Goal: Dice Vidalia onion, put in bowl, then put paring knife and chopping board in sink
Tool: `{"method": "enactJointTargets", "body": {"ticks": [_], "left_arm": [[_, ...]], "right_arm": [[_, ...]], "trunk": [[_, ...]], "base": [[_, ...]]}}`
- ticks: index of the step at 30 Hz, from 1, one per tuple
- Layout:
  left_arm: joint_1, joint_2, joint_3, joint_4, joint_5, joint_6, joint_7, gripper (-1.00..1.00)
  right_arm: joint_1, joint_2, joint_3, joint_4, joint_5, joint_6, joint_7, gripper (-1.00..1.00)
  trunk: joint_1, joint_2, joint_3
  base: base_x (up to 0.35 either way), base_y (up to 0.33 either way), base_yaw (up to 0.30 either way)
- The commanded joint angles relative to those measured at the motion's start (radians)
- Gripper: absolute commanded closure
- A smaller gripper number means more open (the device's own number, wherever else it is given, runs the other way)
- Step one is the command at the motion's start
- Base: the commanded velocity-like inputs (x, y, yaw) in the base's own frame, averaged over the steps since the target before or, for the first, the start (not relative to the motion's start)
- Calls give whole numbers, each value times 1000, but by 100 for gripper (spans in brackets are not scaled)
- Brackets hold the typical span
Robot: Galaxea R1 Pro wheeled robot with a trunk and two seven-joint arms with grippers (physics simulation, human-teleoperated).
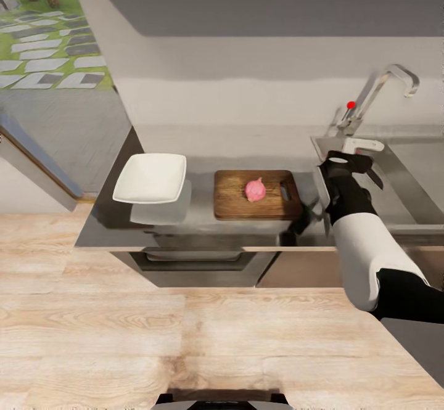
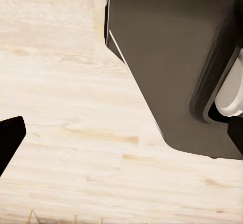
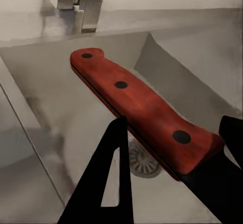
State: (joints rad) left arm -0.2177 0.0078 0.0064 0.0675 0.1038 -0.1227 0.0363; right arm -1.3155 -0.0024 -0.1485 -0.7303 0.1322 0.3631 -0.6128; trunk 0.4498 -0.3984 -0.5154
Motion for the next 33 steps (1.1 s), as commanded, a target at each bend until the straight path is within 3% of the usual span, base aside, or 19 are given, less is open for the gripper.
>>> {"method": "enactJointTargets", "body": {"ticks": [1, 11, 18, 20, 21, 22, 26, 33], "left_arm": [[-2, 0, 0, 5, 9, -8, -1, -100], [-2, 0, 0, 5, 8, -8, -1, -100], [-2, 0, 0, 5, 8, -26, -1, -100], [-2, 0, 0, 5, 9, -59, -1, -100], [-2, 0, 0, 6, 9, -81, -1, -100], [-2, 0, 0, 6, 9, -87, -1, -100], [-2, 0, 0, 6, 10, -95, -1, -100], [-2, 1, 0, 7, 11, -97, -1, -100]], "right_arm": [[0, 2, -2, -19, 9, 10, -16, 100], [-1, 26, -3, -47, 7, 5, -115, 100], [-1, 63, -3, -46, -34, -1, -143, 100], [-1, 84, -2, -46, -37, -7, -150, 100], [-1, 117, -2, -42, -37, -34, -152, 100], [-1, 132, -2, -40, -37, -52, -153, 100], [-1, 173, 0, -36, -36, -97, -154, 100], [-1, 177, 3, -37, -37, -112, -165, 100]], "trunk": [[0, -2, -1], [0, -2, -1], [0, -2, -1], [0, -2, -1], [0, -2, -1], [0, -2, -1], [0, -2, -1], [0, -2, -1]], "base": [[-220, 0, 0], [-303, 0, 0], [-280, 72, 0], [-82, 47, 0], [-26, 15, 0], [-17, 10, 0], [-7, 4, 0], [0, 0, 0]]}}
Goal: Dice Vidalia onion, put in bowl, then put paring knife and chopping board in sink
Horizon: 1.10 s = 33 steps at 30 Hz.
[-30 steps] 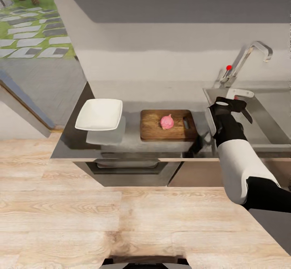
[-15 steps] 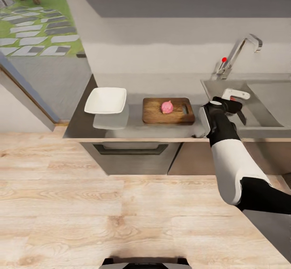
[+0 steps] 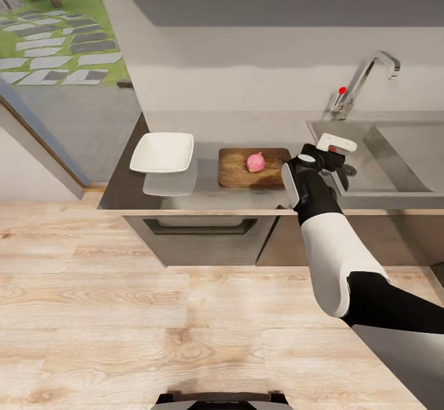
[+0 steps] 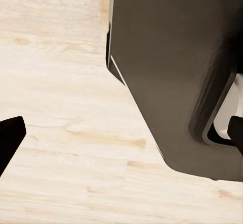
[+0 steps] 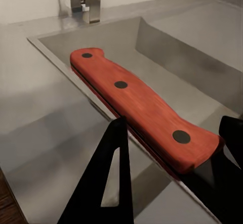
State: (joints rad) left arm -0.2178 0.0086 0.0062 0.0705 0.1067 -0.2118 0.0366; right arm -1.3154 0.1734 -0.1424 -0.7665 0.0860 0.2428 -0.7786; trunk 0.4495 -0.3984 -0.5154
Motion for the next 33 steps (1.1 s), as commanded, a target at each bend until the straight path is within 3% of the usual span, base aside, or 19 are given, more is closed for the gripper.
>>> {"method": "enactJointTargets", "body": {"ticks": [1, 9, 14, 22, 33], "left_arm": [[-2, 0, 0, 5, 8, -8, -1, -100], [-2, 0, 0, 5, 8, -8, -1, -100], [-2, 7, 3, 3, 17, 21, -3, -100], [-2, -23, 4, 3, 16, 26, -3, -100], [-2, -24, 5, 3, 16, 25, -3, -100]], "right_arm": [[-1, 1, -4, -3, 9, 8, 0, 100], [1, 1, -4, -7, 9, 7, 3, 100], [9, 1, 24, -10, 14, 7, 7, 100], [13, 1, 50, -11, 16, 4, 6, 100], [13, 1, 48, -21, 17, 24, 5, 100]], "trunk": [[1, -2, -1], [1, -2, -1], [1, -2, -1], [1, -2, -1], [1, -2, -1]], "base": [[0, 0, 0], [0, 0, 0], [0, 0, 0], [0, 0, 0], [0, 0, 0]]}}
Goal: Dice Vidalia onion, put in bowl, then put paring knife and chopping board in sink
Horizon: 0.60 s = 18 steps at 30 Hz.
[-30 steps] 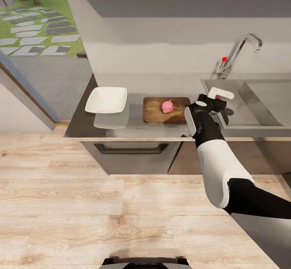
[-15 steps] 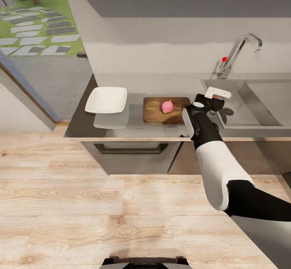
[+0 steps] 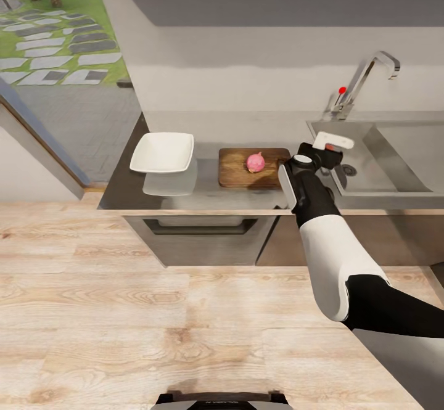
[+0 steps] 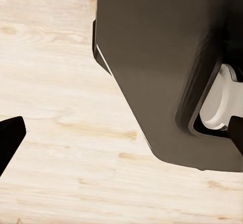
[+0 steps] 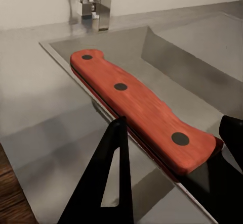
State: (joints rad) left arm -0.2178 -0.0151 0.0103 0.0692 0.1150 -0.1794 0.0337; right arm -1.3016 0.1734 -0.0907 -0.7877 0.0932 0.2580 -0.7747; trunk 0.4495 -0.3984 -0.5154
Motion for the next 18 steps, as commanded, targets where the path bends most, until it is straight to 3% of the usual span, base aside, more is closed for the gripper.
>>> {"method": "enactJointTargets", "body": {"ticks": [1, 10, 11, 18], "left_arm": [[-2, 0, 0, 4, 8, -8, 0, -100], [-2, 0, 0, 4, 8, -8, 0, -100], [-2, 0, 0, 4, 8, -8, 0, -100], [-2, 0, 0, 4, 8, -8, 0, -100]], "right_arm": [[-1, 1, -3, -6, 10, 15, 1, 100], [-1, 1, 13, -48, 10, 65, 2, 100], [-1, 1, 20, -48, 10, 118, 2, 100], [-1, 1, 36, -50, 8, 125, 3, 100]], "trunk": [[1, -2, -1], [1, -2, -1], [1, -2, -1], [1, -2, -1]], "base": [[0, 0, 0], [0, 0, 0], [0, 0, 0], [0, 0, 0]]}}
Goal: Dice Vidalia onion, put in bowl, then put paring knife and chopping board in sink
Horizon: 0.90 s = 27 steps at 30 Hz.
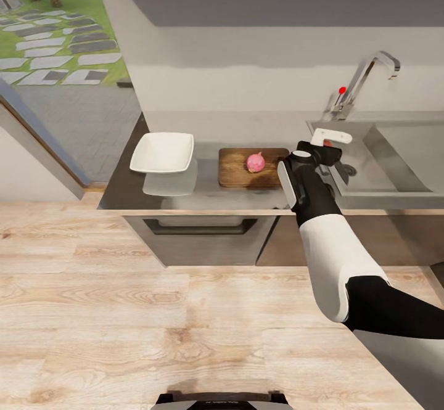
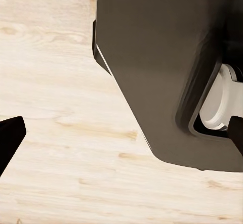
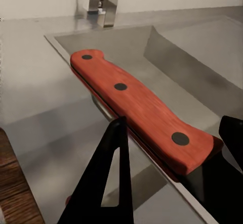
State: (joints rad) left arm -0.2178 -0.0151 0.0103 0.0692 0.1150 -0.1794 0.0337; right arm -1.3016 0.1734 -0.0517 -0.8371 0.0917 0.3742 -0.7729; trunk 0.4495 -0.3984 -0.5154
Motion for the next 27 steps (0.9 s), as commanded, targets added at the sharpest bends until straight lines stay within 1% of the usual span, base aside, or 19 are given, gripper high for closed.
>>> {"method": "enactJointTargets", "body": {"ticks": [1, 3, 7, 18, 22, 27], "left_arm": [[-2, 0, 0, 4, 8, -8, 0, -100], [-2, 0, 0, 4, 8, -8, 0, -100], [-2, 0, 0, 4, 8, -8, 0, -100], [-2, 0, 0, 4, 9, -8, 0, -100], [-2, 0, 0, 4, 9, -8, 0, -100], [-2, 0, 0, 4, 9, -8, 0, -100]], "right_arm": [[-1, 1, -3, 0, 10, 9, 2, 100], [-1, 1, -2, 0, 10, 13, 2, 100], [-1, 1, -2, 0, 10, 44, 4, 100], [-1, 1, -9, 0, 14, 43, -7, 100], [-1, 1, -13, 0, 14, 39, -26, 100], [-1, 1, -14, 0, 14, 25, -76, 100]], "trunk": [[1, -2, -1], [1, -2, -1], [1, -2, -1], [1, -2, -1], [1, -2, -1], [1, -2, -1]], "base": [[0, 0, 0], [0, 0, 0], [0, 0, 0], [0, 0, 0], [0, 47, 0], [0, 228, 0]]}}
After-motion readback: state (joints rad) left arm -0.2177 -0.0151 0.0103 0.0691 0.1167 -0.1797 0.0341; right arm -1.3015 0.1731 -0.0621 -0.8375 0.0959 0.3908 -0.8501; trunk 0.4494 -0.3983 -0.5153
